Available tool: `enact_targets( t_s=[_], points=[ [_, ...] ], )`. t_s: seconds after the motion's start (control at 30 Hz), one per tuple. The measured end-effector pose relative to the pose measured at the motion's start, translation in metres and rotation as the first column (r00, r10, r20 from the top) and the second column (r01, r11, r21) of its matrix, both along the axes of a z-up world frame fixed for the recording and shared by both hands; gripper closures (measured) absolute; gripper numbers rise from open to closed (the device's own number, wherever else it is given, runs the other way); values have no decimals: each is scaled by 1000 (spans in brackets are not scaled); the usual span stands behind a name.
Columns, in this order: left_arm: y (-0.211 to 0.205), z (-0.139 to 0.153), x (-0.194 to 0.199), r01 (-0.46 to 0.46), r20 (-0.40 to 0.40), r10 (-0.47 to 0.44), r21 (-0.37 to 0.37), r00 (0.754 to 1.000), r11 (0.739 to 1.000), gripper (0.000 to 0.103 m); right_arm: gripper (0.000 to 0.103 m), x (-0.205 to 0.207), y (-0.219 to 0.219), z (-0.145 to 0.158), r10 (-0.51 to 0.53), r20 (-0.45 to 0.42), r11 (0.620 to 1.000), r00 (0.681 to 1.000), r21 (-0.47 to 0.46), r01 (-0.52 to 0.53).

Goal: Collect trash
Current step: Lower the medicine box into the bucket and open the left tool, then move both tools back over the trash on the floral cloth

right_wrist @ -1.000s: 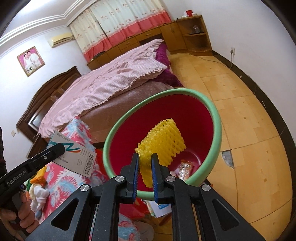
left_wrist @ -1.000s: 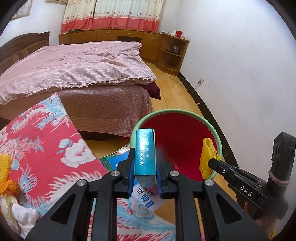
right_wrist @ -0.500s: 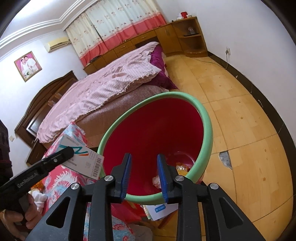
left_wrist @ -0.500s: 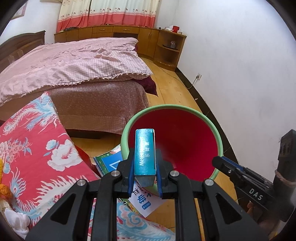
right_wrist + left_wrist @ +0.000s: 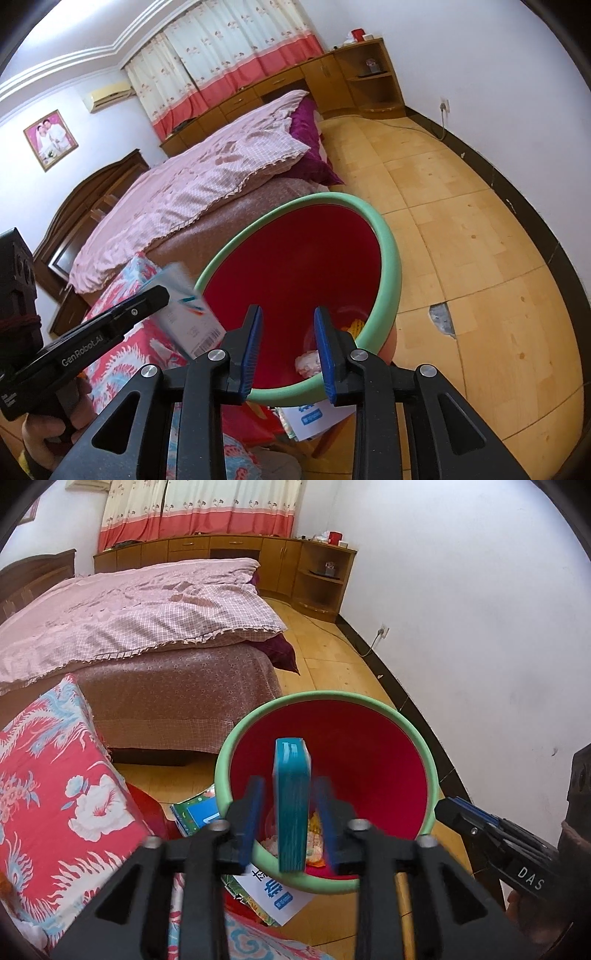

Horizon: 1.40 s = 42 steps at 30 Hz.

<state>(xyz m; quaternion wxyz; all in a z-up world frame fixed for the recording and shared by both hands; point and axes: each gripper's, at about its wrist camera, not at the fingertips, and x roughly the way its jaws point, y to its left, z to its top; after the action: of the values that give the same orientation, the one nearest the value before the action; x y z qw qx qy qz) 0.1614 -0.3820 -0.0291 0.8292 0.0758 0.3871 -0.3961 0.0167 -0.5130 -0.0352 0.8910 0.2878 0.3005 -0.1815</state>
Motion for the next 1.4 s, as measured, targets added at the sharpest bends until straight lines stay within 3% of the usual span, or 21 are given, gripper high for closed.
enact_targets(
  t_s=[0.27, 0.4, 0.57, 0.73, 1.07, 1.4],
  points=[
    [8, 6, -2, -31, -11, 31, 0, 999, 1000, 62, 71, -2, 4, 4, 2, 6, 1000, 1000, -3, -2],
    [16, 10, -5, -47, -14, 47, -7, 999, 999, 62, 60, -4, 4, 6, 0, 7, 1000, 1000, 1, 0],
    [30, 17, -9, -76, -18, 76, -13, 997, 997, 59, 59, -4, 7, 8, 7, 9, 1000, 1000, -4, -7],
    [48, 23, -13, -104, -17, 104, -23, 994, 994, 58, 50, -7, 16, 15, 19, 22, 1000, 1000, -6, -19],
    [93, 33, -20, -188, -18, 187, -33, 982, 982, 58, 48, -9, 38, 26, 62, 35, 998, 997, -5, -62],
    [150, 39, -27, -298, -16, 297, -37, 955, 954, 58, 48, -5, 76, 35, 147, 44, 989, 988, -10, -147]
  ],
)
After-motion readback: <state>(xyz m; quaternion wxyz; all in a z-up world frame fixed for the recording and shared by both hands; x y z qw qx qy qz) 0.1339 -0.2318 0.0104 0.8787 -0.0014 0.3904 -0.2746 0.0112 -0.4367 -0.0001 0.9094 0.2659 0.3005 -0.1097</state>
